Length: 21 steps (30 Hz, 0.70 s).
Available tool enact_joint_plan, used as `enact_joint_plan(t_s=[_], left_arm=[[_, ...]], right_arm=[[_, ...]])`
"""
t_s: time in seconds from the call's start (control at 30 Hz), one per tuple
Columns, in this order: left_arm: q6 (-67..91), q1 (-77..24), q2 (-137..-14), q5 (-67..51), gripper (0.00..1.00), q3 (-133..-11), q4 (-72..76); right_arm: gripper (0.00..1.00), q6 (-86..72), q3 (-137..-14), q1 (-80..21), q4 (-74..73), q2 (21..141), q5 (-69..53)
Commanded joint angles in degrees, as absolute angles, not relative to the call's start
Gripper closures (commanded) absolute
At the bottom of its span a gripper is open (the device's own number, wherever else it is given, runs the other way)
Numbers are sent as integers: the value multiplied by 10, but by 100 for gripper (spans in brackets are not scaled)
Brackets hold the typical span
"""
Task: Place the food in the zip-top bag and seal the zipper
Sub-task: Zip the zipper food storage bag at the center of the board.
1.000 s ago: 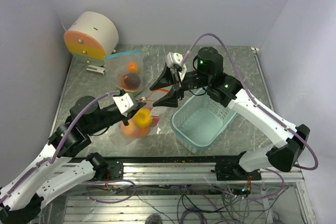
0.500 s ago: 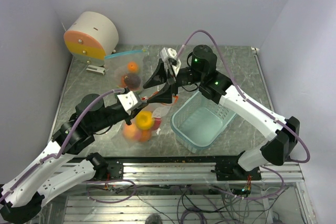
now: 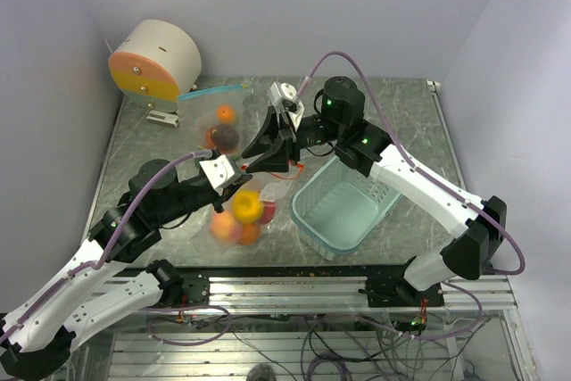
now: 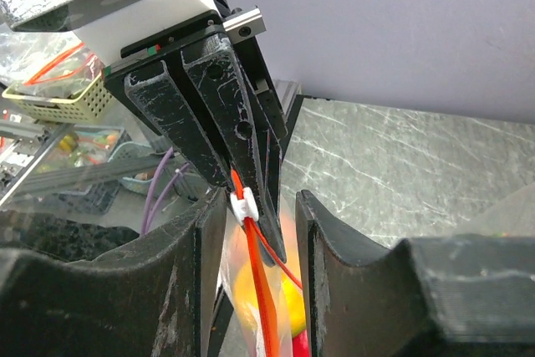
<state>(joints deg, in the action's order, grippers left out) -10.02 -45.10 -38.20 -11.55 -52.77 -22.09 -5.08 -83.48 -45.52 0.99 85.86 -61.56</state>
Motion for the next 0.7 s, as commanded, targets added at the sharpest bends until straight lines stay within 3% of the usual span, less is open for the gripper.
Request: enact_joint_plan(t_s=[0.0,0.17,0.23,0.33,0.4,0.67], left_arm=[[-96,-449,-378,-105,93,-529,-192],[-94,-449,-376,-102,93,-530,-193],[-94,-449,-375,-102,93,-528,-191],[-93,-449,-376,-100,93,-528,-191],[-93,-448,-376,-99,93,-529,-191],[-101,-449,-361,-78,93,-544,-218]], right_arm=[[62,-41,-836,-458,6,854,-620],[63,-28,-841,-461,-15,855,-624],[68,-25,-844,-461,-24,858,-625],[84,-20,-849,-463,-35,863,-630],[100,-18,-853,-463,-43,867,-632],[100,-4,-849,-461,-57,866,-612]])
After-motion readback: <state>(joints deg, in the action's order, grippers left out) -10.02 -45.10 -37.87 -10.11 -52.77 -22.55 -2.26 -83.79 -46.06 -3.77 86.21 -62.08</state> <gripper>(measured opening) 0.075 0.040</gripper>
